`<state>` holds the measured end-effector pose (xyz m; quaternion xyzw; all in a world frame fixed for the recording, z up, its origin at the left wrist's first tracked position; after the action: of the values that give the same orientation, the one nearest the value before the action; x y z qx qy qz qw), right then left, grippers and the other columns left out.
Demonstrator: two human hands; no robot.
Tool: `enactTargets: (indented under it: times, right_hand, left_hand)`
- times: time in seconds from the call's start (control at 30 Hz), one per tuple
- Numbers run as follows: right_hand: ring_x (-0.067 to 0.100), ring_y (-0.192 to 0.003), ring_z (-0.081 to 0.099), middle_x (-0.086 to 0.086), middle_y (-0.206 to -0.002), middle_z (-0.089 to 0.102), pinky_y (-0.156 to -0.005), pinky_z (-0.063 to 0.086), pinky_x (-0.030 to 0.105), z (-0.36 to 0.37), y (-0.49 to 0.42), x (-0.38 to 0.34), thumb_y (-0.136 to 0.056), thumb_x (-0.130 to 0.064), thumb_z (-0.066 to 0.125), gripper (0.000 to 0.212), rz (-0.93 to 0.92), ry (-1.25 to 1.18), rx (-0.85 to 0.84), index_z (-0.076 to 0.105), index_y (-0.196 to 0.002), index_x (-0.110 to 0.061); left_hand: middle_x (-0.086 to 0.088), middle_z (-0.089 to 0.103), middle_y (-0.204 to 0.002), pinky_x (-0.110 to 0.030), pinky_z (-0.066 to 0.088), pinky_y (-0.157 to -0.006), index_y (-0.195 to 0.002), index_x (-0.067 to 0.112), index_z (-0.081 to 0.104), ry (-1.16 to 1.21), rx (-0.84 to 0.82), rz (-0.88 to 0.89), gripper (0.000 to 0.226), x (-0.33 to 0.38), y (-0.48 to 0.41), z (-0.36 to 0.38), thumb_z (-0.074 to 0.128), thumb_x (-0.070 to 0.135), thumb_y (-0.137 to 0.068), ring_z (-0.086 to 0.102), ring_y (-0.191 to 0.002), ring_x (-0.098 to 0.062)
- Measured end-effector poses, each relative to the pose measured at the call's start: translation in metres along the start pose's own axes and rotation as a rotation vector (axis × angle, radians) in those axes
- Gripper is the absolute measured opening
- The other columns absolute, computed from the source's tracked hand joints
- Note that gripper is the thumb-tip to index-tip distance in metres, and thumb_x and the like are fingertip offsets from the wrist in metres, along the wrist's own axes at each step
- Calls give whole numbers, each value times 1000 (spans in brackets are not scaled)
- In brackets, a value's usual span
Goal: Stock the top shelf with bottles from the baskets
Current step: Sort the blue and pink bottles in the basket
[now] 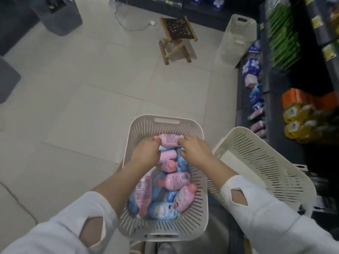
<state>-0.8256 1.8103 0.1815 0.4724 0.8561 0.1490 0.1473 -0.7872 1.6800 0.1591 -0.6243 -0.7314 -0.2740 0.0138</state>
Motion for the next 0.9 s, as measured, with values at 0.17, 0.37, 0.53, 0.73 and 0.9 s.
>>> enactTargets:
  times: [0.17,0.37,0.53,0.73,0.9]
  right_hand:
    - [31,-113,50,10,-121,52,-84,43,34,37,-43,14,-91,-17,47,29,19,-47,-9,55,-119,-14]
    - [33,-111,49,13,-124,48,-84,44,38,86,-64,22,-88,-12,49,32,99,-62,4,51,-120,-12]
    - [36,-111,46,15,-126,45,-88,42,41,104,-76,25,-87,-11,49,39,134,-70,98,47,-126,-12]
    - [36,-119,41,13,-134,41,-93,41,42,117,-95,29,-89,-10,45,51,205,-65,155,39,-139,-16]
    - [37,-113,45,15,-132,42,-95,39,40,125,-102,33,-89,-8,47,50,204,-99,173,41,-138,-15]
  left_hand:
    - [-15,51,-129,-36,42,-94,-129,12,49,117,-5,-157,41,-30,-35,48,46,11,-88,51,-117,-32]
    - [-19,50,-128,-37,40,-96,-129,8,49,167,-41,-245,40,-61,-61,100,46,12,-89,51,-116,-35]
    - [-19,46,-133,-39,38,-101,-134,9,45,231,-46,-297,44,-79,-80,123,45,11,-89,49,-119,-36]
    - [-19,52,-127,-37,40,-99,-129,12,48,284,-72,-281,37,-92,-104,147,43,18,-93,53,-116,-35]
    - [-21,47,-128,-37,37,-100,-131,8,48,291,-62,-323,37,-93,-108,153,43,17,-95,50,-117,-37]
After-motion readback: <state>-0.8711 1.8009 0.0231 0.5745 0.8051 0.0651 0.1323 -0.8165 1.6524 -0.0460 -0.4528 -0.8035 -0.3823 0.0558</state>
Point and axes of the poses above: each hand's wrist, its own y-axis away from the middle knuckle, its own z-axis out of the palm, x = y × z, the point moved 8 cm from there along -y, towards the middle knuckle
